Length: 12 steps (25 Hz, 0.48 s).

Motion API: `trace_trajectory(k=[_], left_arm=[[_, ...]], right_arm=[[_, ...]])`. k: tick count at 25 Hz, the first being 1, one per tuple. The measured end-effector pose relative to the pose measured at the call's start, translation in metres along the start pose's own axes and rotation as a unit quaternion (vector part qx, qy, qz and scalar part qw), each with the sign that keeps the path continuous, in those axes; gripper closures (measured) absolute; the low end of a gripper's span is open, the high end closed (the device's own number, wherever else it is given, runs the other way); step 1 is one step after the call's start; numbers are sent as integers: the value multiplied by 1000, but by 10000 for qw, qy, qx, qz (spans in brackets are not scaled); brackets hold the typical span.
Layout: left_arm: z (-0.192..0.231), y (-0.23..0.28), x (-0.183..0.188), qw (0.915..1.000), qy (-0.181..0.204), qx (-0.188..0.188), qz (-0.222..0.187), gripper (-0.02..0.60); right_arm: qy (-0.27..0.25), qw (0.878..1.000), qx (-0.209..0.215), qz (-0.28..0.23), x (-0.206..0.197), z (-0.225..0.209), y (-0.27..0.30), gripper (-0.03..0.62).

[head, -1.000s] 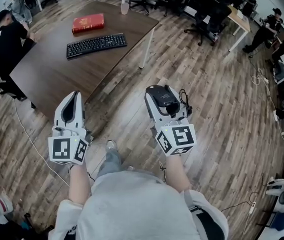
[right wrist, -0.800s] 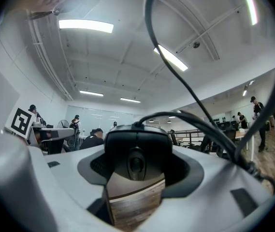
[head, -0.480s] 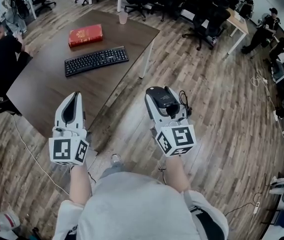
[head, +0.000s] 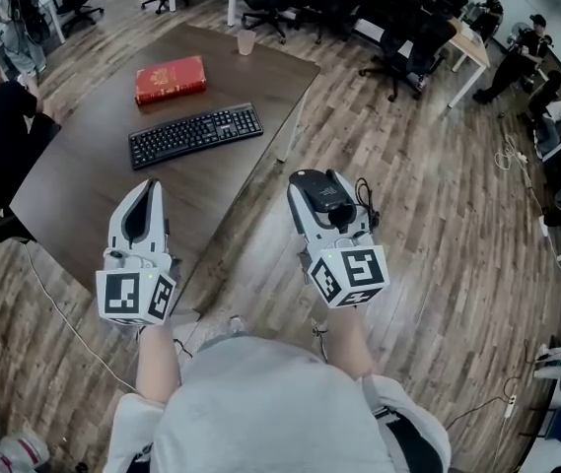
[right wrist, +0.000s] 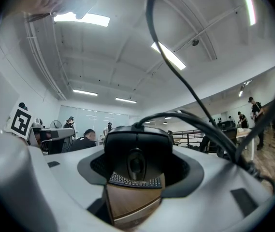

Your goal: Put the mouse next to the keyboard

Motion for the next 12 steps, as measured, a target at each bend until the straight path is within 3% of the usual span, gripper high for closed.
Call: trace_trajectory(k=[12], left_arm=[[42,24,-11,9997,-208,-110,65,571]], right_arm=[[-93,9998,-140,136,-1,13,36,344]])
Point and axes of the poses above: the fingertips, and each gripper's own axes: y forward along the fingers, z to its left, x out of its top, the point moved 9 cm from there along -y, backward along the fingers, and after that the axes turned 8 degrees about -x, right-handed, at the moved point
